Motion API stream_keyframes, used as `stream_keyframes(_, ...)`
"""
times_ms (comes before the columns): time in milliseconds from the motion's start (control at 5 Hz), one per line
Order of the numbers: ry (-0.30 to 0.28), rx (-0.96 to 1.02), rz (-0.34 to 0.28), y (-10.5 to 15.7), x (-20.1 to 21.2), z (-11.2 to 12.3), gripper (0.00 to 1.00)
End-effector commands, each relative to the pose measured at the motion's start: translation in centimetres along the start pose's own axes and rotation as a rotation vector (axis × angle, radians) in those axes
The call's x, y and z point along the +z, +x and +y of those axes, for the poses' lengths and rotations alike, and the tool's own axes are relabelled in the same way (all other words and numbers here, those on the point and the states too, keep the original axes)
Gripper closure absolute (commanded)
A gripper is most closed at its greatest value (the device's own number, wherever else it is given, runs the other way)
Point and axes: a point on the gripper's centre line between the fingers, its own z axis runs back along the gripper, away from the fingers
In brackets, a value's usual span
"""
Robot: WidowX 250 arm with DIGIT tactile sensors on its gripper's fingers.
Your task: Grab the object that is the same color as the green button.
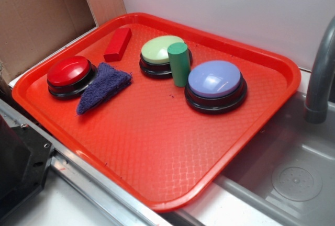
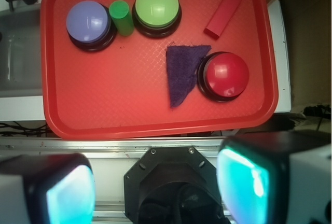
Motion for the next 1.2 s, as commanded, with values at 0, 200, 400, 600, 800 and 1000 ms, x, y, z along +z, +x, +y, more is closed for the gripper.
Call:
stream_keyframes(0, 0.0, 0.0, 0.0, 0.0, 0.0, 0.0, 0.0)
stream_keyframes(200, -0.014, 0.053, 0.017, 0.4, -0.7, -0.2, 0.0)
stream_keyframes(400, -0.029, 0.166, -0.002, 1.3, -2.1, -0.8, 0.0)
stream_keyframes(600, -0.054, 0.406, -0.055, 2.7, -3.7, -1.1, 0.0)
stream_keyframes(800, -0.089, 0.642, -0.111, 4.1, -5.0, -0.7, 0.0)
stream_keyframes(1000, -0.048, 0.855, -0.164, 7.0, -7.6, -0.1, 0.0)
